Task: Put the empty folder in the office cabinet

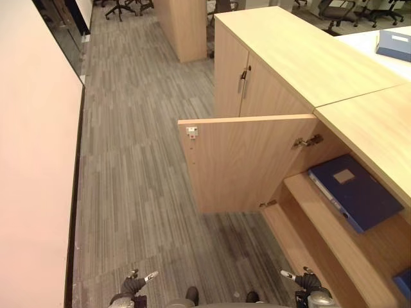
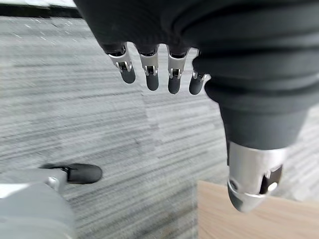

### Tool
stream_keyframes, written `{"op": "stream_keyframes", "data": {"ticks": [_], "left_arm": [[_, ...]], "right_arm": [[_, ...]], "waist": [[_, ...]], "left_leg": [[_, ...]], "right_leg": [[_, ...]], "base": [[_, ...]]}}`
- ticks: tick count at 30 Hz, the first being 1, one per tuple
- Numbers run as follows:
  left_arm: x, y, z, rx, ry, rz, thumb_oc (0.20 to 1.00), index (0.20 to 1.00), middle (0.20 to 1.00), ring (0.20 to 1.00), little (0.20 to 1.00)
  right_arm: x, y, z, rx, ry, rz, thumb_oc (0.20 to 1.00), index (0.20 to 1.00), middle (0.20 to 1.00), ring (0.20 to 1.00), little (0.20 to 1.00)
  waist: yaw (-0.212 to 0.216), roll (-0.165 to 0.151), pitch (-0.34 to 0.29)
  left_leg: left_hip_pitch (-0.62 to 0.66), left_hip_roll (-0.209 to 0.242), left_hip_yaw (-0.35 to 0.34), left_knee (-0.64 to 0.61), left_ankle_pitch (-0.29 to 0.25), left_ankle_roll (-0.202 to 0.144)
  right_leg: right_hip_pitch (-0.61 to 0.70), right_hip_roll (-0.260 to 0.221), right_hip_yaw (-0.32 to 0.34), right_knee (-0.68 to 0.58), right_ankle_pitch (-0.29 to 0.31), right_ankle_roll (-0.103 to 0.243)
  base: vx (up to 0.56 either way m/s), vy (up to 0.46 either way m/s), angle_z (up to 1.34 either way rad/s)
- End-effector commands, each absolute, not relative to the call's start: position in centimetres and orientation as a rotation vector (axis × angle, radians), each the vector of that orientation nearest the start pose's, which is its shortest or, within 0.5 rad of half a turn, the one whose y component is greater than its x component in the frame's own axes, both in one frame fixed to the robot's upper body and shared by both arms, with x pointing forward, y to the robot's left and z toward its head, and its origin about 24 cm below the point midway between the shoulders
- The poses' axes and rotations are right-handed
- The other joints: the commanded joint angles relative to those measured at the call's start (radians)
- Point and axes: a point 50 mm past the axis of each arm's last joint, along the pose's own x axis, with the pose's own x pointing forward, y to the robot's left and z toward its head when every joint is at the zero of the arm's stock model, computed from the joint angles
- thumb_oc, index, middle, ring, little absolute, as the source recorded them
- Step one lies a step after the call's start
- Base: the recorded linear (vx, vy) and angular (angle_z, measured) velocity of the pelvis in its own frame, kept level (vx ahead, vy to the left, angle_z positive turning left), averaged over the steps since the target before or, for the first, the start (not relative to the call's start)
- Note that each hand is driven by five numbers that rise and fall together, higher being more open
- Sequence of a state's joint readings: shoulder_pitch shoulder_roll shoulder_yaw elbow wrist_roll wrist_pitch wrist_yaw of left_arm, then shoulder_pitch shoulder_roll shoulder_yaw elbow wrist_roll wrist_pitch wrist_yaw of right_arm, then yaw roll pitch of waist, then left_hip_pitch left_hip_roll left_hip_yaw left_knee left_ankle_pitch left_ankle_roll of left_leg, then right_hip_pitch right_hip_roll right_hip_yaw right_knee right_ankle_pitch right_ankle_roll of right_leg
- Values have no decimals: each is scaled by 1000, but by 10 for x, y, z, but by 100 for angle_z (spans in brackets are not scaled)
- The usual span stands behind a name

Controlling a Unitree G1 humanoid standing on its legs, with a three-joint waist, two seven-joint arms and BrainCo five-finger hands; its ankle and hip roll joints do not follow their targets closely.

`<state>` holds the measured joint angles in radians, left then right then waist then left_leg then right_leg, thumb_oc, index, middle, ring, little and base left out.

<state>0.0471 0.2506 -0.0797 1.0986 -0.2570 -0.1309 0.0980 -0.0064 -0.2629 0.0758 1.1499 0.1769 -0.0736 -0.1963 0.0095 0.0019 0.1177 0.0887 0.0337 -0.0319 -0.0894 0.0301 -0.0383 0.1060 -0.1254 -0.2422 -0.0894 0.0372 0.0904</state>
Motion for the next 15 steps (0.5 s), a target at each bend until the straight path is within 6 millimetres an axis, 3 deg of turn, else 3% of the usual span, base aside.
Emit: {"op": "stream_keyframes", "data": {"ticks": [1, 15], "left_arm": [[119, 251, -143, 139, 966, 295, 1000, 1000, 1000, 1000, 1000], [119, 247, -144, 131, 966, 280, 1000, 1000, 1000, 1000, 1000]], "right_arm": [[113, -264, -144, -247, 1053, -379, 1000, 1000, 1000, 1000, 1000], [102, -275, -144, -266, 1087, -401, 1000, 1000, 1000, 1000, 1000]], "waist": [[12, 0, 9], [-3, 22, 9]], "left_leg": [[15, 28, 29, 30, -73, -52], [35, 53, 38, 25, -67, -69]], "right_leg": [[-16, -54, -2, 83, -62, 66], [3, -31, 2, 73, -79, 52]], "base": [[26, -40, -7], [19, -41, -4]]}}
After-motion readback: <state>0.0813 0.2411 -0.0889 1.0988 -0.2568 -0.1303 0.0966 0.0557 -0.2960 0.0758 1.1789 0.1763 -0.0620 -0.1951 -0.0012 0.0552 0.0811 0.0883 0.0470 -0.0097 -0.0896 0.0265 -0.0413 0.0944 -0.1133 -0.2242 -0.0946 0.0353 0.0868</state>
